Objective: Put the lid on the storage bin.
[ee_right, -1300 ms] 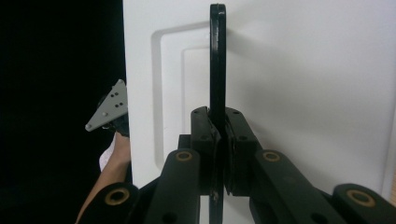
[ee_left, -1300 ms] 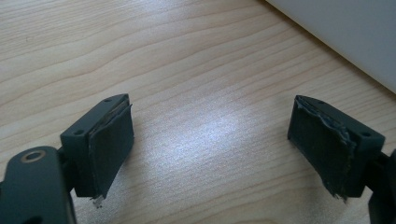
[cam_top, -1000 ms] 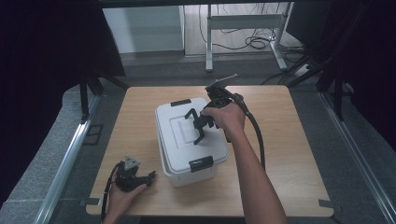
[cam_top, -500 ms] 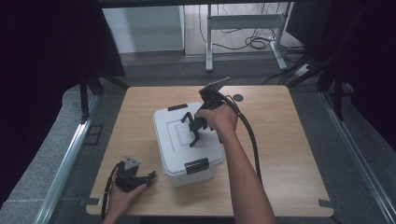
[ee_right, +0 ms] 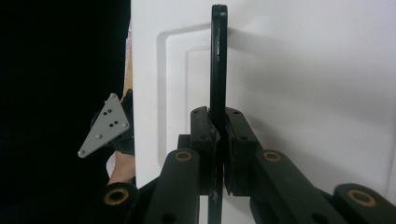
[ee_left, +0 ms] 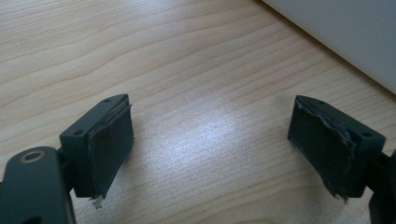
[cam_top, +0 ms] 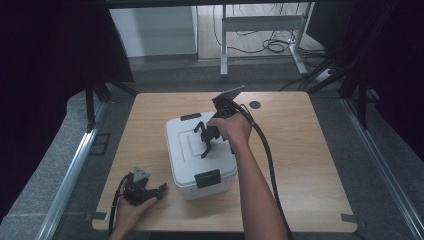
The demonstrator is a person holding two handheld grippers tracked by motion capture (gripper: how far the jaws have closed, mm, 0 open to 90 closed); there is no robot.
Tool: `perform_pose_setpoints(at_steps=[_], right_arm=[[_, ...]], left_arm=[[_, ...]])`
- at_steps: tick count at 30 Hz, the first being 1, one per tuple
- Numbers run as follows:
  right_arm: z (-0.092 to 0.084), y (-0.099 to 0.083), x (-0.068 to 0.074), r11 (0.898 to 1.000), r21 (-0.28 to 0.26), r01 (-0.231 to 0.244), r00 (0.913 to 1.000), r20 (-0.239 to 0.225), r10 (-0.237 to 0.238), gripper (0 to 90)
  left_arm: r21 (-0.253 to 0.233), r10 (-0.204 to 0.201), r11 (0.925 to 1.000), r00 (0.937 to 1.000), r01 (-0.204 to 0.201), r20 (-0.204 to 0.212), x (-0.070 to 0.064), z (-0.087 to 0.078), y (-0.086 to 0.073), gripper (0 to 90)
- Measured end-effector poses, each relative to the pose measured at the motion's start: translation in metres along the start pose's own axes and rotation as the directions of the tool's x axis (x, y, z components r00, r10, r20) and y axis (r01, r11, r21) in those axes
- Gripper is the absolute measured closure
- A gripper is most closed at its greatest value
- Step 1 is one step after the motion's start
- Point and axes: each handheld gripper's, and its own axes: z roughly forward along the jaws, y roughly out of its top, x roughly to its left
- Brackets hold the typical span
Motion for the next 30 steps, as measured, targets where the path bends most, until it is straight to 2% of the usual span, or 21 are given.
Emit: perform_pose_setpoints(at_steps=[2, 4, 12, 15, 17, 22, 27, 28, 30], right_arm=[[0.003, -0.001, -0.003, 1.0, 0.002, -0.006, 1.0, 0.002, 0.006, 84.2], [0.006, -0.001, -0.007, 1.0, 0.003, -0.013, 0.9997, -0.019, 0.013, 83.9], [0.006, -0.001, -0.007, 1.0, -0.001, 0.007, 0.9995, -0.031, -0.007, 80.2], [0.003, -0.002, -0.007, 0.999, -0.015, 0.028, 0.9991, -0.031, -0.028, 71.5], [-0.001, -0.003, -0.008, 0.998, -0.034, 0.054, 0.9982, -0.024, -0.055, 60.8], [-0.017, -0.009, -0.009, 0.989, -0.099, 0.114, 0.9931, -0.016, -0.116, 47.4], [-0.03, -0.017, -0.017, 0.975, -0.147, 0.165, 0.9847, -0.031, -0.171, 42.3], [-0.033, -0.019, -0.02, 0.969, -0.161, 0.187, 0.9803, -0.034, -0.194, 41.6], [-0.037, -0.023, -0.024, 0.964, -0.182, 0.195, 0.9772, -0.049, -0.207, 40.9]], left_arm=[[0.0, 0.0, 1.0, 1.0, 0.0, 0.001, 0.0, 0.0, 0.0, 14.0], [0.0, 0.0, 1.0, 1.0, 0.0, 0.0, 0.0, 0.0, 0.0, 14.0], [0.0, 0.001, 1.0, 1.0, -0.001, 0.001, 0.0, 0.0, 0.0, 14.0], [0.0, 0.002, 1.0, 1.0, -0.002, 0.003, 0.0, 0.0, 0.0, 14.0], [0.0, 0.004, 1.0, 1.0, -0.004, 0.005, 0.0, 0.0, 0.0, 13.9], [0.003, 0.006, 1.0, 1.0, -0.006, 0.005, 0.001, 0.0, 0.0, 13.9], [0.005, 0.006, 1.0, 1.0, -0.006, 0.006, 0.001, 0.0, 0.0, 13.8], [0.005, 0.006, 1.0, 1.0, -0.006, 0.006, 0.001, 0.0, 0.0, 13.9], [0.005, 0.01, 0.9999, 0.9999, -0.01, 0.006, 0.001, 0.0, 0.0, 13.9]])
